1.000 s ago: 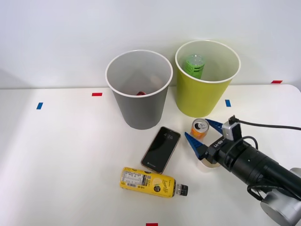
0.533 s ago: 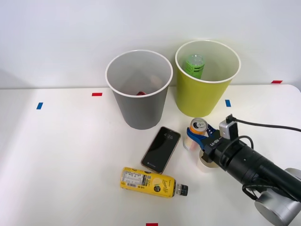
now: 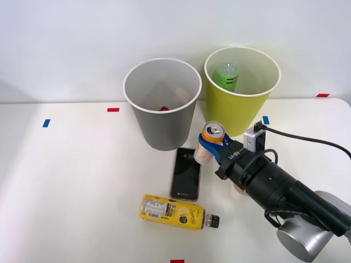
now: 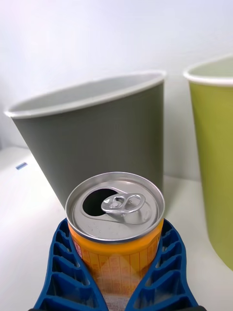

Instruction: Put cans in the gray bin, plastic bottles in the light green bin

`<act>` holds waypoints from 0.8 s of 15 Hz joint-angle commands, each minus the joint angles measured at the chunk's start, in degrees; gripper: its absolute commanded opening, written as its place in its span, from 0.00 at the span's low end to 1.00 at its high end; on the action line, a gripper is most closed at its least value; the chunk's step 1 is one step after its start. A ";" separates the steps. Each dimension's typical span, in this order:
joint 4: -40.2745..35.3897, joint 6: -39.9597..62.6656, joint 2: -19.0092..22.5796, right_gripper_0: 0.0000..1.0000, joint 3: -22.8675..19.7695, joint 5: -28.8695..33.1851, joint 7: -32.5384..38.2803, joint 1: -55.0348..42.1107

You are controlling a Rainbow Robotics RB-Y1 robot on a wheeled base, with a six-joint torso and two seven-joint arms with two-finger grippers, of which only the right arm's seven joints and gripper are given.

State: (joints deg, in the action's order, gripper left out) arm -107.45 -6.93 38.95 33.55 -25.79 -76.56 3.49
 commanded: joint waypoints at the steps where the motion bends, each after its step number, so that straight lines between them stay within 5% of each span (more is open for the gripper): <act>1: -3.73 -0.02 -1.24 0.00 -1.56 -0.67 0.88 -0.06; 8: -19.55 -0.02 8.95 0.00 -8.06 -2.34 3.17 -8.06; 12: -26.23 3.68 10.89 0.00 -11.84 -3.74 4.93 -8.41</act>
State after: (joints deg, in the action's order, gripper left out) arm -131.59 -5.91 49.64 23.14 -29.10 -72.23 -5.07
